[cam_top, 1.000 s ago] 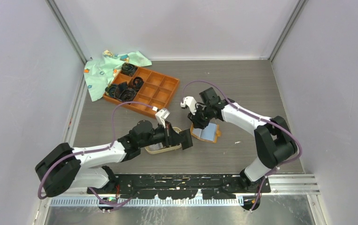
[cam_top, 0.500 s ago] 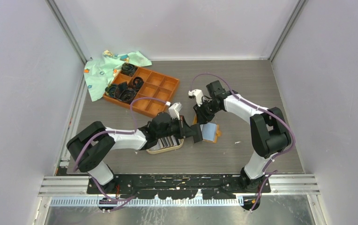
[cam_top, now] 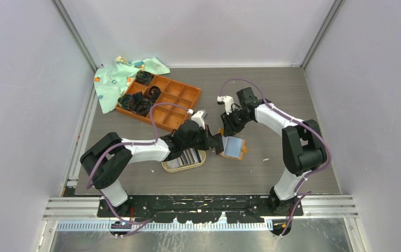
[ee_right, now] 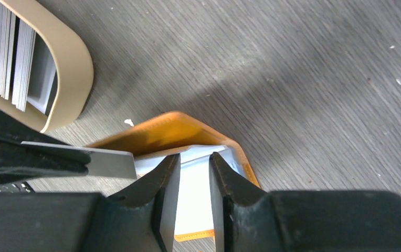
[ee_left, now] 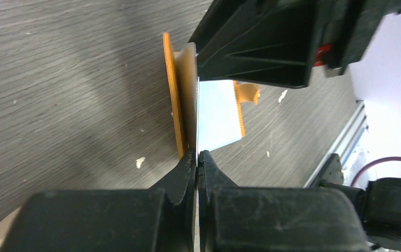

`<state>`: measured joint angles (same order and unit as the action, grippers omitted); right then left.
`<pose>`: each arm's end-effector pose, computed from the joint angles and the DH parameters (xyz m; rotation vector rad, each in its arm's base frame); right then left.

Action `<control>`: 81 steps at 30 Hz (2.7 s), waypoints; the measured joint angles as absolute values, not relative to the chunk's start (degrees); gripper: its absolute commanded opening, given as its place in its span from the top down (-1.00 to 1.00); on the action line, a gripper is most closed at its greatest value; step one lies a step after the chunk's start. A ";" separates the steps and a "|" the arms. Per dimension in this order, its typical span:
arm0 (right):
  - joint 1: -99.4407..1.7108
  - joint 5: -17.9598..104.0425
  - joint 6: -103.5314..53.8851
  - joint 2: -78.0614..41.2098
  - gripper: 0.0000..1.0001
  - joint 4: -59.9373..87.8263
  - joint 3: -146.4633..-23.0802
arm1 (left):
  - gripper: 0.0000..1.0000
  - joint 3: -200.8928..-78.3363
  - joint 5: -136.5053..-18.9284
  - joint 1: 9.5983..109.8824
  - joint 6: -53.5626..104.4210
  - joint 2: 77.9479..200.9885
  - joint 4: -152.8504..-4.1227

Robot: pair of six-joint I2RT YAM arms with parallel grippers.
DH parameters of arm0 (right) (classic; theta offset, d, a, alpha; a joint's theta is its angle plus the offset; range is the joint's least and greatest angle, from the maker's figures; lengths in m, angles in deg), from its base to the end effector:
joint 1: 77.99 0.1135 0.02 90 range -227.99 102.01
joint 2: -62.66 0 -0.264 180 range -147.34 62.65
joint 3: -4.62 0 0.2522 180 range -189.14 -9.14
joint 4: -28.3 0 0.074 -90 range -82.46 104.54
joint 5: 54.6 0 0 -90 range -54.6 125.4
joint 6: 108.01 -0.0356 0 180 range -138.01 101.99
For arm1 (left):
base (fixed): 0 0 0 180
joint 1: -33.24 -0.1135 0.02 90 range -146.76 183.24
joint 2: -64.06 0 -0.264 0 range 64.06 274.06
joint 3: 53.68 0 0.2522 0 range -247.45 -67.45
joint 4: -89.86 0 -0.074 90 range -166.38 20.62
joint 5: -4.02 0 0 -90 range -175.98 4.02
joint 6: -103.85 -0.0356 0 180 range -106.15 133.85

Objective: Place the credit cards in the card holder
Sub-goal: Insert the credit card into the card holder.

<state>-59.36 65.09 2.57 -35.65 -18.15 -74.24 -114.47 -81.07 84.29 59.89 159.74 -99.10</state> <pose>0.3154 0.1249 0.1950 -1.0242 2.4313 0.6885 0.2186 -0.2752 0.1841 0.1567 2.2174 -1.1052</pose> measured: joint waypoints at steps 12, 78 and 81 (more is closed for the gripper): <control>-60.06 64.52 1.15 -40.00 0.18 -17.86 -77.78 | 1.00 -114.47 -81.66 83.94 57.07 160.29 -95.78; -63.10 64.46 57.47 -24.37 -0.27 -24.00 -57.82 | 1.00 -116.11 -68.33 78.58 64.48 169.75 -109.24; -63.10 64.04 58.74 -24.37 -0.27 -24.09 -57.76 | 1.00 -115.67 -68.18 78.58 64.04 169.75 -110.88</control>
